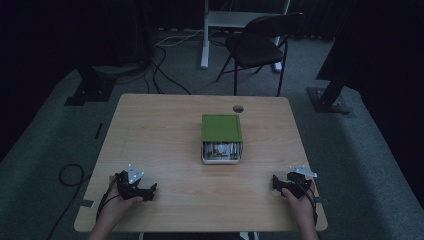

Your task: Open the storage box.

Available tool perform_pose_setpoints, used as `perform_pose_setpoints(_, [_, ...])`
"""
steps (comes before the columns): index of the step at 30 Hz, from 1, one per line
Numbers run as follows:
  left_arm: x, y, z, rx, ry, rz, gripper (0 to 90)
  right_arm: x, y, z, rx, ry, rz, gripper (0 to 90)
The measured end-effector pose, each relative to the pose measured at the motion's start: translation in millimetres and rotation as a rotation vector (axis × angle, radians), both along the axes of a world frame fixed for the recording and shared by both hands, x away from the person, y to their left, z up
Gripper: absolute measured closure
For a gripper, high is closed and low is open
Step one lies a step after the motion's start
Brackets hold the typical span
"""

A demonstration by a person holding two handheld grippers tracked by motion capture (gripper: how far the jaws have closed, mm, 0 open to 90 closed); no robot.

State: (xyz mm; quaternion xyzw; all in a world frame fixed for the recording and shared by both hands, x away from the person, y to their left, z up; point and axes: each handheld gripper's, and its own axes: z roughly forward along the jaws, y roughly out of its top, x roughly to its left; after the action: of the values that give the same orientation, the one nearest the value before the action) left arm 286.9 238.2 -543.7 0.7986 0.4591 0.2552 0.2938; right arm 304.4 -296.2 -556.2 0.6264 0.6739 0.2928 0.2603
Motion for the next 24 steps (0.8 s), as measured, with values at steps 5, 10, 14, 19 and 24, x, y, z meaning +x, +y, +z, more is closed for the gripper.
perform_pose_setpoints(5, [0.9, -10.9, 0.4, 0.010, -0.020, -0.034, 2.6, 0.0, 0.0, 0.0, 0.000, 0.000, 0.000, 11.2])
perform_pose_setpoints(10, [1.3, -23.8, 2.2, 0.016, -0.037, -0.076, 2.6, 0.0, 0.0, 0.0, 0.000, 0.000, 0.000, 11.1])
perform_pose_setpoints(14, [2.9, -30.4, 4.7, 0.026, -0.047, -0.102, 2.6, 0.0, 0.0, 0.0, 0.000, 0.000, 0.000, 11.2])
perform_pose_setpoints(19, [4.2, -39.9, 7.6, 0.046, -0.058, -0.128, 2.6, 0.0, 0.0, 0.0, 0.000, 0.000, 0.000, 11.2])
perform_pose_setpoints(24, [4.5, -51.4, 9.8, 0.060, -0.072, -0.168, 2.6, 0.0, 0.0, 0.0, 0.000, 0.000, 0.000, 11.2])
